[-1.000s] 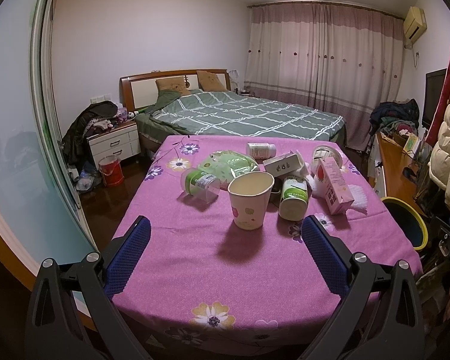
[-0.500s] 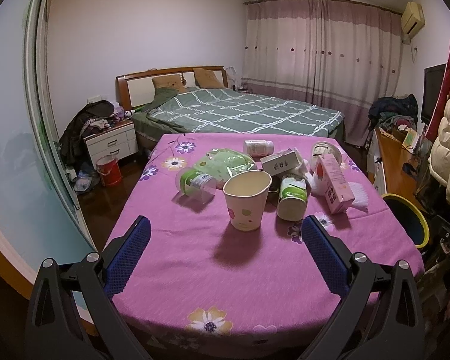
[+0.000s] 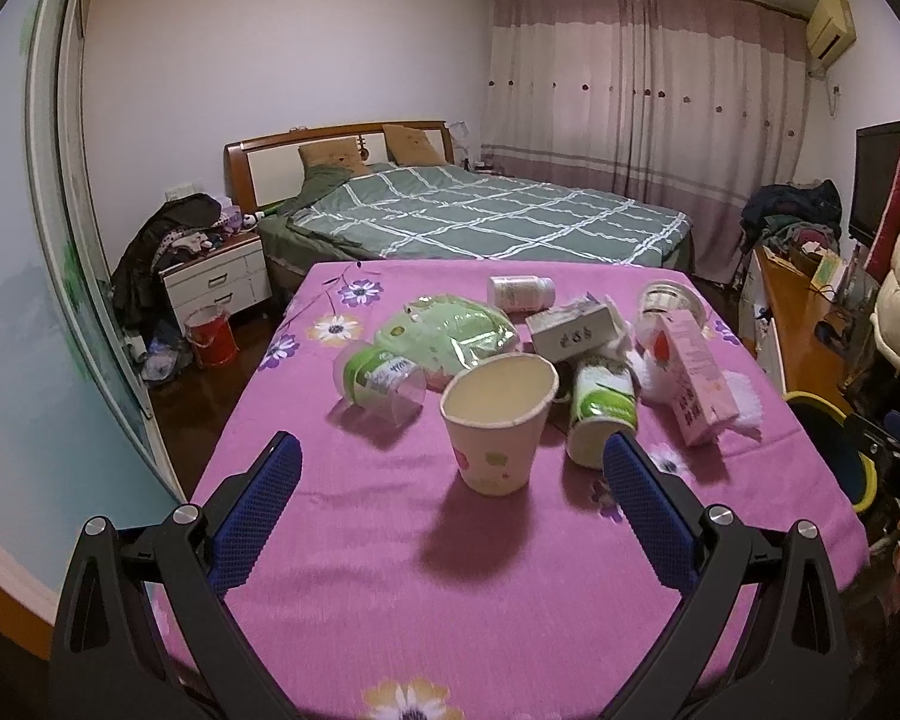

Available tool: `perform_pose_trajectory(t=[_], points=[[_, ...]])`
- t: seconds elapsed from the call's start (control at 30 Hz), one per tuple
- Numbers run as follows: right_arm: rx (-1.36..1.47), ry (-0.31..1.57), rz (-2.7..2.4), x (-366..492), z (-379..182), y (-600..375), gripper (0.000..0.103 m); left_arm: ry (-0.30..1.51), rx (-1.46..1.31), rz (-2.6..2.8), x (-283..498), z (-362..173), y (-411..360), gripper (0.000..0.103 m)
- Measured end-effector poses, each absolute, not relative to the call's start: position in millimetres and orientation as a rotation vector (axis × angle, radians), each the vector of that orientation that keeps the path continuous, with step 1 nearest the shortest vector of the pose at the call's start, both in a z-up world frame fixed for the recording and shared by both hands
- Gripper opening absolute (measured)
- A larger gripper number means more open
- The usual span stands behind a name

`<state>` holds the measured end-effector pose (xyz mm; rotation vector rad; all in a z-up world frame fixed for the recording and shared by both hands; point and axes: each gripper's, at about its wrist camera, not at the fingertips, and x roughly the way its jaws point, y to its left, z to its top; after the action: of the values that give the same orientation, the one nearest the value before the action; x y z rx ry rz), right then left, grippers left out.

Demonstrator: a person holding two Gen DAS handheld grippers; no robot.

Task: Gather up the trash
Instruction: 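Grasp the white foam fruit net with the right tool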

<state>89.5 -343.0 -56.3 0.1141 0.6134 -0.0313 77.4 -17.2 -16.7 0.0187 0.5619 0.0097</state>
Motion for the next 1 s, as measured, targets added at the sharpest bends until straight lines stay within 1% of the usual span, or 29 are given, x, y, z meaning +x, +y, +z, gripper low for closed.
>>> perform_pose_trajectory(t=[0.17, 0.3, 0.33, 0.37, 0.4, 0.5, 0.6, 0.7, 0.73, 0.77, 0.8, 0.83, 0.87, 0.97, 1.0], points=[[0.106, 0.651, -0.043, 134, -68, -342, 0.097, 0.570, 0.017, 0.010, 103, -21, -17, 0.099], [0.110, 0.719, -0.080, 175, -89, -349, 0.096, 0.590, 0.024, -0.006, 125, -28, -20, 0.099], [0.115, 0.743, -0.083, 186, -96, -350, 0.093, 0.593, 0.026, -0.008, 129, -30, -22, 0.099], [0.116, 0.773, -0.084, 197, -103, -351, 0.086, 0.599, 0.029, -0.012, 135, -32, -24, 0.099], [0.120, 0.799, -0.080, 208, -109, -352, 0.084, 0.600, 0.031, -0.016, 138, -32, -25, 0.099], [0.126, 0.842, -0.085, 228, -122, -353, 0.082, 0.602, 0.039, -0.021, 147, -36, -30, 0.099], [0.151, 0.876, -0.061, 242, -130, -352, 0.078, 0.609, 0.039, -0.028, 157, -40, -34, 0.099], [0.163, 0.883, -0.032, 248, -131, -348, 0.063, 0.624, 0.034, -0.038, 164, -46, -37, 0.099], [0.169, 0.885, -0.023, 248, -131, -347, 0.053, 0.629, 0.033, -0.040, 167, -48, -37, 0.099], [0.174, 0.886, -0.015, 249, -131, -345, 0.047, 0.635, 0.032, -0.043, 169, -50, -38, 0.099], [0.173, 0.883, -0.014, 249, -130, -344, 0.043, 0.640, 0.030, -0.044, 170, -52, -37, 0.099], [0.169, 0.880, -0.016, 248, -128, -343, 0.032, 0.644, 0.028, -0.047, 172, -53, -37, 0.099], [0.167, 0.873, -0.021, 247, -126, -343, 0.026, 0.646, 0.026, -0.048, 173, -54, -38, 0.099], [0.186, 0.840, -0.012, 240, -115, -345, 0.019, 0.649, 0.026, -0.050, 176, -56, -36, 0.099], [0.189, 0.824, -0.012, 237, -109, -346, 0.019, 0.649, 0.026, -0.050, 175, -56, -36, 0.099]])
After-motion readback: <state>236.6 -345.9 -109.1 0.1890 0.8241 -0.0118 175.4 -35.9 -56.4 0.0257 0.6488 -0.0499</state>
